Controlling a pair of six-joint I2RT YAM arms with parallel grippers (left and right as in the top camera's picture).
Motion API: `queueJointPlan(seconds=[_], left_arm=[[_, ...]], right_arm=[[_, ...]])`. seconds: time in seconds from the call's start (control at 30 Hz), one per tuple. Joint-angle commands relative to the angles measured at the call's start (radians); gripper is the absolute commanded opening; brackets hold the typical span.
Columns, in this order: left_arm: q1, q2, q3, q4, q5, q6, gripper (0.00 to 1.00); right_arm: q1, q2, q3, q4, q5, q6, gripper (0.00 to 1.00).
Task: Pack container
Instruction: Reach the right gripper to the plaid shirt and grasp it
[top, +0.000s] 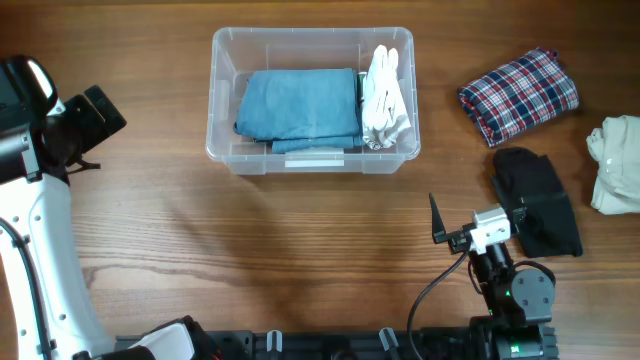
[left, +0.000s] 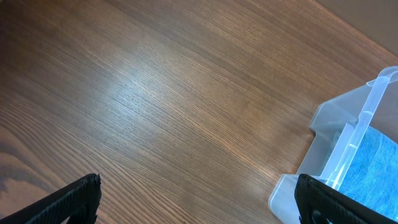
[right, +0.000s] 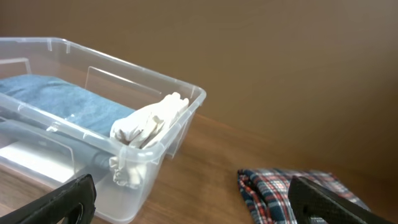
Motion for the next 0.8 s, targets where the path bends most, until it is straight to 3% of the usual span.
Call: queueJointPlan(seconds=[0.0,0.1,0.23,0.4,0.47,0.57,0.7,0.77], left_arm=[[0.006,0.008,-0.006,0.0,0.012,-0.01,1.0],[0.006,0.008,-0.006,0.0,0.012,-0.01,1.0],[0.006,0.008,-0.006,0.0,0.012,-0.01,1.0],[0.006,0.008,-0.006,0.0,0.012,-0.01,1.0],[0.006,0.008,-0.006,0.0,0.012,-0.01,1.0],[0.006,0.008,-0.006,0.0,0.012,-0.01,1.0],[0.006,0.008,-0.006,0.0,0.012,-0.01,1.0],[0.006,0.008,-0.006,0.0,0.012,-0.01,1.0]], right_arm=[[0.003,-0.005,0.007,0.046,-0.043,0.156,1.0],[0.003,0.055,0.072,0.051,-0.069,0.291,1.0],[0.003,0.344,0.373,0.014,-0.112,0.319,1.0],[-0.008,0.945,0.975,-0.451,-0.169,0.308,1.0],[-0.008,1.131,1.123,-0.503,-0.214,0.32,1.0],[-0.008,1.262,1.157,-0.49,-0.3,0.361,1.0],[-0.096,1.298,1.157,-0.507,-0.235,0.388,1.0],[-0.224,1.334,1.157,-0.513,-0.14,0.552,1.0]])
